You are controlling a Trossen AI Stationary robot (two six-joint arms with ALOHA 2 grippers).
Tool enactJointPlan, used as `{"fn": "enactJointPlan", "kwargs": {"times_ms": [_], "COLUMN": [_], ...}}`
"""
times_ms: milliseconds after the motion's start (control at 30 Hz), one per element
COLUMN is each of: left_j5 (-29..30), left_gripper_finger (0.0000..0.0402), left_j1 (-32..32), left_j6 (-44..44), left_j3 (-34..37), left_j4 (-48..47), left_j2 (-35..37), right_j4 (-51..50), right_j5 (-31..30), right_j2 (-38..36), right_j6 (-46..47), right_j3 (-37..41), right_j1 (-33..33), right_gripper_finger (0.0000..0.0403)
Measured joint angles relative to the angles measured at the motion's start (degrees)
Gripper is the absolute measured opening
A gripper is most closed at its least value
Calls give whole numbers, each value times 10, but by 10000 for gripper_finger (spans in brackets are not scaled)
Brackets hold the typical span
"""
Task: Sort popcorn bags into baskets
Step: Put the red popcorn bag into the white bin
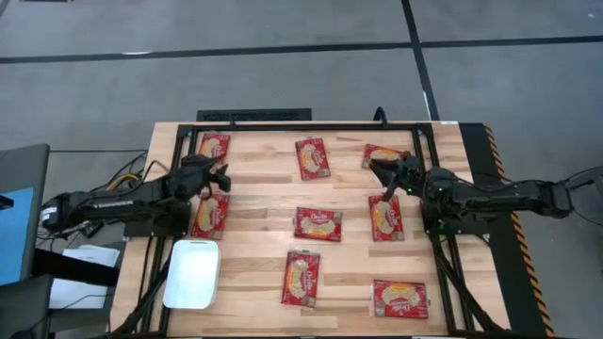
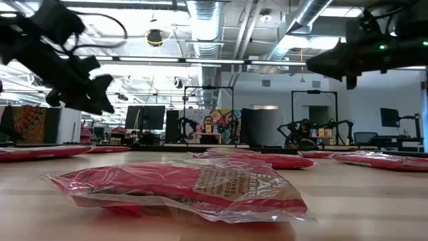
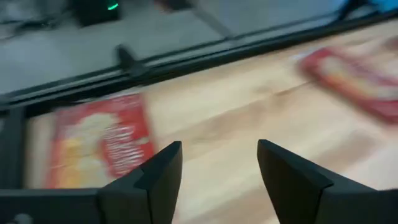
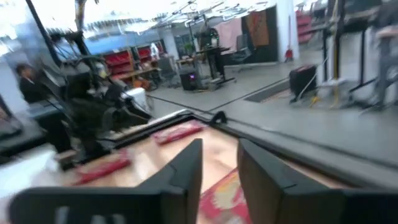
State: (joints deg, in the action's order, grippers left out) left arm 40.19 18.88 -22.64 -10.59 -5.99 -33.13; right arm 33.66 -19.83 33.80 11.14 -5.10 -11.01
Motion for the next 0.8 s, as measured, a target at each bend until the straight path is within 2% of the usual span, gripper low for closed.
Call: {"fn": "enactJointPlan", "kwargs": {"times_ms": [133,300,433,633,800], "left_j5": [-42,-110,-143,-110,-114], "left_gripper_finger": [224,234,234,234,233], "left_j1": [72,141,170,205,235], "left_j6": [7,29,36,25,27], "left_j3": [-46,-98,-139,-197,-208], "left_j4": [-8,-13,-30,-110,-114], "left_j2": [-110,-249,-337,-422,-467], "right_j4": [0,0,-3,-19,-25], "right_j5": [-20,-51,-38,-11,-11], "right_j2": [46,92,118,142,143], "right_j6": [-49,-49,-24,10,10], "right_j3": [-34,-62,-65,-65,-65], "right_j1": [-29,-81,-103,-94,-64], "right_gripper_finger": [195,259,270,270,270]}}
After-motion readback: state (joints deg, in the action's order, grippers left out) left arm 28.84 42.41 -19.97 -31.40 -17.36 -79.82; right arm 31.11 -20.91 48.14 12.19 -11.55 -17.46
